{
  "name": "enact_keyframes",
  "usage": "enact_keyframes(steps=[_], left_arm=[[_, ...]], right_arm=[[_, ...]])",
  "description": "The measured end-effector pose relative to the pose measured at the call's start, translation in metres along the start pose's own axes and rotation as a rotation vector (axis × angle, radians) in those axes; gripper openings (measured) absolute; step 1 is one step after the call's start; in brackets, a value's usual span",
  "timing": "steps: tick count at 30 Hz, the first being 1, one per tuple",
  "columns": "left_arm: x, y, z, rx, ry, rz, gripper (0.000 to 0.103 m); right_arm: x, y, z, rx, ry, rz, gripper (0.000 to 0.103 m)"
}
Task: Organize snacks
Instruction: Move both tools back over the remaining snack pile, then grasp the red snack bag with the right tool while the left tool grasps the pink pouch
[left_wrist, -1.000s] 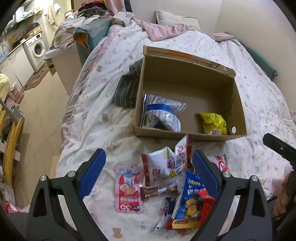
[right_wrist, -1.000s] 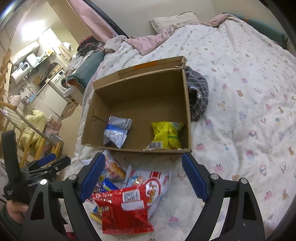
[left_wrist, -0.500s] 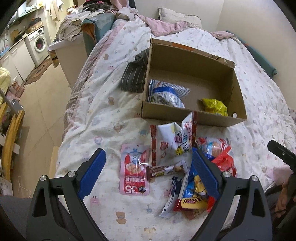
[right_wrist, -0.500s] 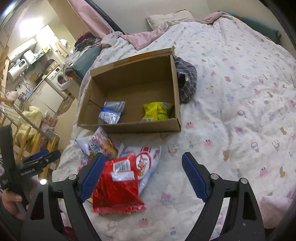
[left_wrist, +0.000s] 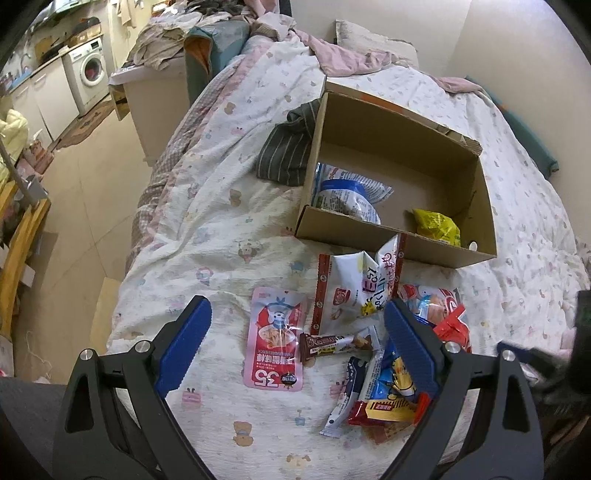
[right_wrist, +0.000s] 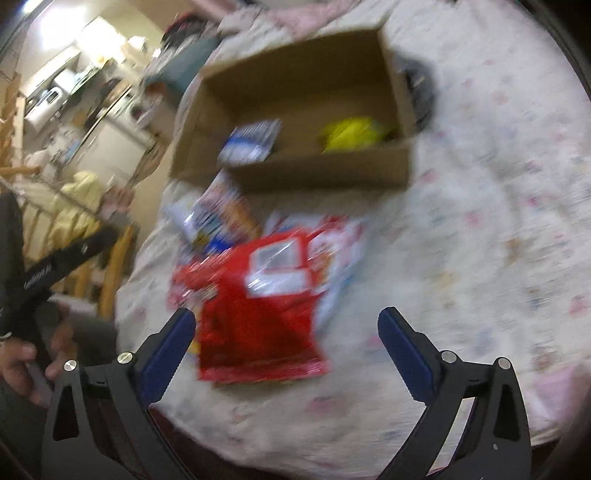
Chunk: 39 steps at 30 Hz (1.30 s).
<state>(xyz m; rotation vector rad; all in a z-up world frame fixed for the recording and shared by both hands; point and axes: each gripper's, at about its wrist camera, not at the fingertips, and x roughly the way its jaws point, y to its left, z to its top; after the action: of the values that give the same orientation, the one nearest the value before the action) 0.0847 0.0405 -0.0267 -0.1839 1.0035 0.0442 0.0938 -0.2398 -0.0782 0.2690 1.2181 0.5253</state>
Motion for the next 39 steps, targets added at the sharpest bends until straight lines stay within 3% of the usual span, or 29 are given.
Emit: enact_keyframes(steps=[6, 13, 19, 23, 30, 36, 39], left_arm=[[0.0, 0.005, 0.001, -0.014, 0.001, 0.001, 0.093], [0.003, 0.016, -0.001, -0.03, 0.011, 0.015, 0.093], [0.002, 0.017, -0.002, -0.04, 0.014, 0.009, 0.093], [0.004, 0.012, -0.002, -0.033, 0.021, 0.009, 0.093], [0.01, 0.004, -0.003, -0.026, 0.037, 0.023, 0.093], [0.019, 0.004, -0.003, -0.039, 0.061, 0.053, 0.093], [0.023, 0.006, -0.004, -0.039, 0.069, 0.069, 0.093]], right_arm=[[0.035, 0.021, 0.005, -0.041, 0.082, -0.061, 0.102], [0.056, 0.018, 0.012, -0.02, 0.144, -0.078, 0.101], [0.044, 0.009, 0.009, -0.017, 0.125, -0.058, 0.082], [0.023, -0.002, 0.005, 0.004, 0.089, -0.025, 0.076], [-0.017, -0.014, 0.002, 0.013, -0.013, 0.016, 0.074], [-0.059, -0.022, 0.009, 0.068, -0.215, 0.041, 0.074], [-0.067, -0.023, 0.013, 0.082, -0.268, 0.049, 0.074]])
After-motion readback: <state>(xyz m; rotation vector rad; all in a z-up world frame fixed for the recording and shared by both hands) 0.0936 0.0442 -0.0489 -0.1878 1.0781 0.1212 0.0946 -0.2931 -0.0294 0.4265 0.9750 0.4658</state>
